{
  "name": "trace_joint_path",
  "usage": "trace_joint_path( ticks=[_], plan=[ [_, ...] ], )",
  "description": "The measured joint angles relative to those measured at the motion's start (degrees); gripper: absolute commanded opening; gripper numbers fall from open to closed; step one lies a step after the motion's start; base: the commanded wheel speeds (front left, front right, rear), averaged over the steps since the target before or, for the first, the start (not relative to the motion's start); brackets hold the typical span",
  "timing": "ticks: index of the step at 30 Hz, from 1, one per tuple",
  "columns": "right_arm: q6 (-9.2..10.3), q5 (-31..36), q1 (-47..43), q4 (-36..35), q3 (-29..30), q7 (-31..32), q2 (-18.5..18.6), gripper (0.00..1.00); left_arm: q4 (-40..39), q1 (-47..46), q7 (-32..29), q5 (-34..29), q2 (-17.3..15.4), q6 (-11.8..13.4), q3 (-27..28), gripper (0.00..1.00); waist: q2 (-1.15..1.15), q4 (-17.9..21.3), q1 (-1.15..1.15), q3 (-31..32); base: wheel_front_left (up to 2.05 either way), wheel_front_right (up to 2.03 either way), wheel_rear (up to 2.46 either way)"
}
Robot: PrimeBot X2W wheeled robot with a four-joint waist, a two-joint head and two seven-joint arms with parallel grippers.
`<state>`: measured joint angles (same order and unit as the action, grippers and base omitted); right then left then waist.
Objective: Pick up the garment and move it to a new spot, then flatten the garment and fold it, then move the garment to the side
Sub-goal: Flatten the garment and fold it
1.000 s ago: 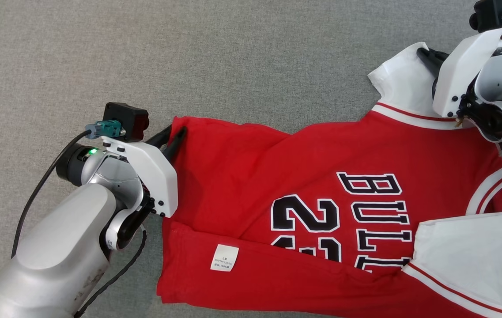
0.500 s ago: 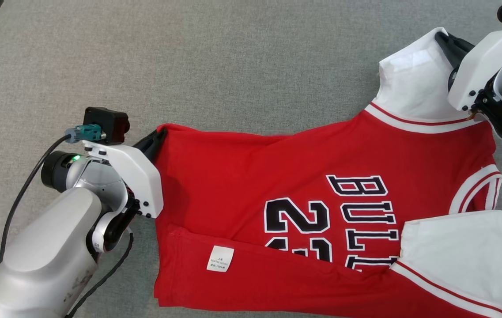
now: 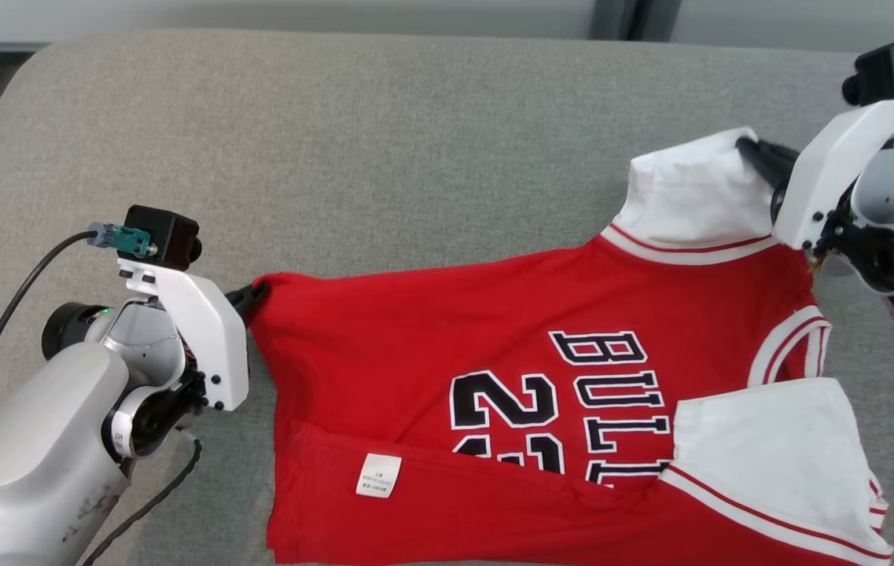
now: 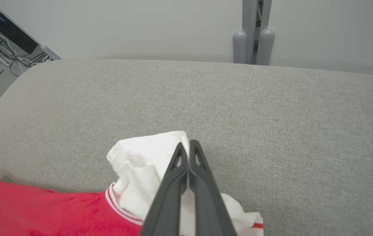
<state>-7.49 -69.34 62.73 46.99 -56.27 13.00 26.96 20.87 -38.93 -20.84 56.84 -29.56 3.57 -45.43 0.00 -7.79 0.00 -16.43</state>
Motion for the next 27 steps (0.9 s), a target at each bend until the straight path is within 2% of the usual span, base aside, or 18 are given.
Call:
trace_joint_path(
  ticks=[8, 12, 17, 27],
  plan=[
    [0.00, -4.61, -2.98, -3.89, -1.98, 4.23, 2.81, 0.00, 2.37, 0.00, -8.42, 5.81, -1.37, -2.63, 0.22, 0.00, 0.00, 1.95, 0.00, 4.34, 0.00, 0.00, 0.00],
    [0.00, -6.47, -4.73, -5.04, -2.87, 5.54, 3.20, 0.00, 4.85, -0.01, -11.28, 9.82, -1.44, -4.03, 1.53, 0.00, 0.00, 3.34, 0.00, 6.11, 0.00, 0.00, 0.00],
    [0.00, -9.45, -7.29, -8.38, -3.87, 8.23, 4.03, 0.00, 6.23, -0.01, -15.60, 11.84, -2.24, -5.33, 1.20, 0.00, 0.00, 4.76, 0.00, 8.12, 0.00, 0.00, 0.00],
    [0.00, -12.50, -10.43, -13.07, -5.55, 13.57, 7.69, 0.00, 8.27, -0.03, -22.93, 12.40, -5.05, -5.59, -0.91, 0.00, 0.00, 6.39, 0.00, 10.38, 0.00, 0.00, 0.00]
  ],
)
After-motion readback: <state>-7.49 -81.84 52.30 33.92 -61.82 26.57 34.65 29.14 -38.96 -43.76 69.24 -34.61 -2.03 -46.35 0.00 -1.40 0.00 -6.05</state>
